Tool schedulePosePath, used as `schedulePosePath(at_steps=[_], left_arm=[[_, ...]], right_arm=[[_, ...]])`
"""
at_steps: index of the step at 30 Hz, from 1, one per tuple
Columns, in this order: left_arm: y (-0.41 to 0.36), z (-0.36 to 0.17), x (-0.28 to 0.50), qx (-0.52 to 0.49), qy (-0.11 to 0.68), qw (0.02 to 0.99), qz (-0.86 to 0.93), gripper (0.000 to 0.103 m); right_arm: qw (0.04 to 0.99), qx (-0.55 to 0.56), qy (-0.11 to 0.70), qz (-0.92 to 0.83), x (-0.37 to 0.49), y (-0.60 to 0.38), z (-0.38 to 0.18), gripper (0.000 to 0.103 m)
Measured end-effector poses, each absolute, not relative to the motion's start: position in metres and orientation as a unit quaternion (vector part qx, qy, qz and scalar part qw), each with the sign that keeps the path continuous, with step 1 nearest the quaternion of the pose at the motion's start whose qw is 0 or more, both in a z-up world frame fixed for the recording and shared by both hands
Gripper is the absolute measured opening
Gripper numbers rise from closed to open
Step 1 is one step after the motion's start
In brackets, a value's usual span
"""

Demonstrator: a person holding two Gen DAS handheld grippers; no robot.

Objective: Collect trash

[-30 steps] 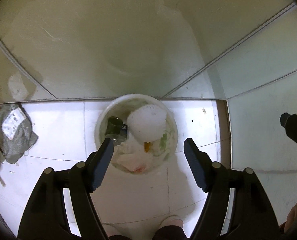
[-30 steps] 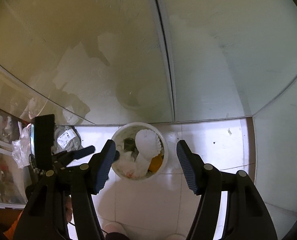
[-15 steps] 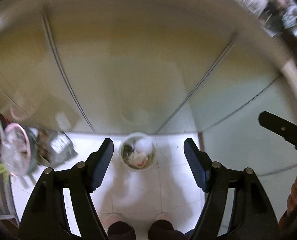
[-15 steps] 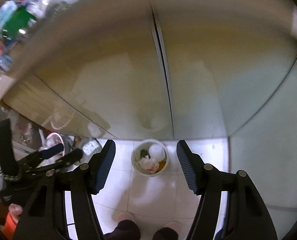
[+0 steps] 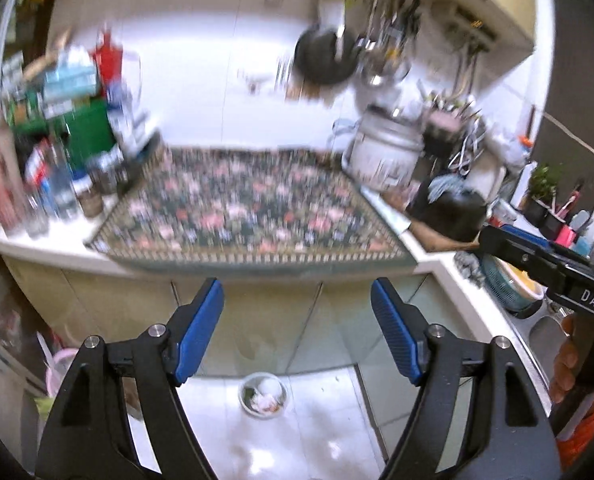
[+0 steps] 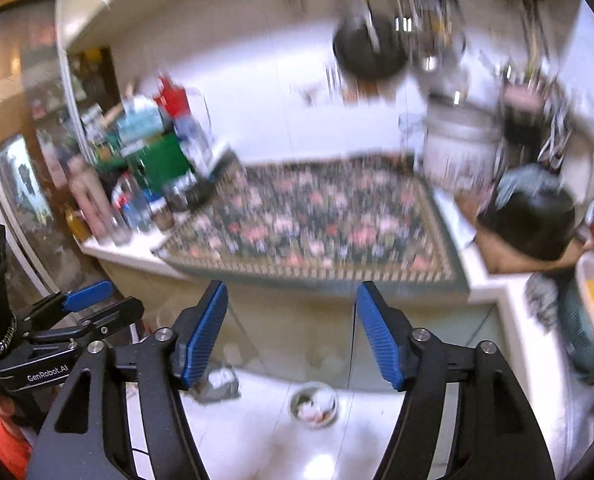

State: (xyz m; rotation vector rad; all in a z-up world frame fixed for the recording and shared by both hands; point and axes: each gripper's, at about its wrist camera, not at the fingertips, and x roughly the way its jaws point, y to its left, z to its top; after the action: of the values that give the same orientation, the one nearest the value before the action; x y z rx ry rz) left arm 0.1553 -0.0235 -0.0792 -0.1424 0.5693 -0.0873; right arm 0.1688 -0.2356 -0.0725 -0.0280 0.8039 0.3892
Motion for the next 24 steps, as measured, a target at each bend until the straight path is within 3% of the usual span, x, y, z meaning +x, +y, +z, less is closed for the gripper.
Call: schedulePosePath(at_steps=[1, 3, 6, 11, 24], left_arm=[[-0.022, -0.069, 0.146, -0.065, 0.271, 0.959, -0.045, 0.078], [-0.018, -0.047, 0.124, -0.056, 0.249, 0.966, -0.042, 0.092], [-0.012, -0.027, 0.09, -0.05, 0.221, 0.973, -0.04, 0.102], [-0.002, -0.017, 0.056, -0.047, 0.214, 0.974, -0.051, 0.102], [0.01, -0.014, 0.027, -0.049, 0.21, 0.975, -0.055, 0.102]], right_arm=[[0.906, -0.011, 0.38, 0.187, 0.164, -0.235, -0.065, 0.069], [0.914, -0.006, 0.359, 0.187, 0.146, -0.229, -0.044, 0.074], [0.924, 0.002, 0.336, 0.183, 0.127, -0.226, -0.029, 0.086], [0.931, 0.0, 0.326, 0.167, 0.099, -0.213, -0.019, 0.102], [0.931, -0.024, 0.332, 0.152, 0.066, -0.198, -0.009, 0.103]])
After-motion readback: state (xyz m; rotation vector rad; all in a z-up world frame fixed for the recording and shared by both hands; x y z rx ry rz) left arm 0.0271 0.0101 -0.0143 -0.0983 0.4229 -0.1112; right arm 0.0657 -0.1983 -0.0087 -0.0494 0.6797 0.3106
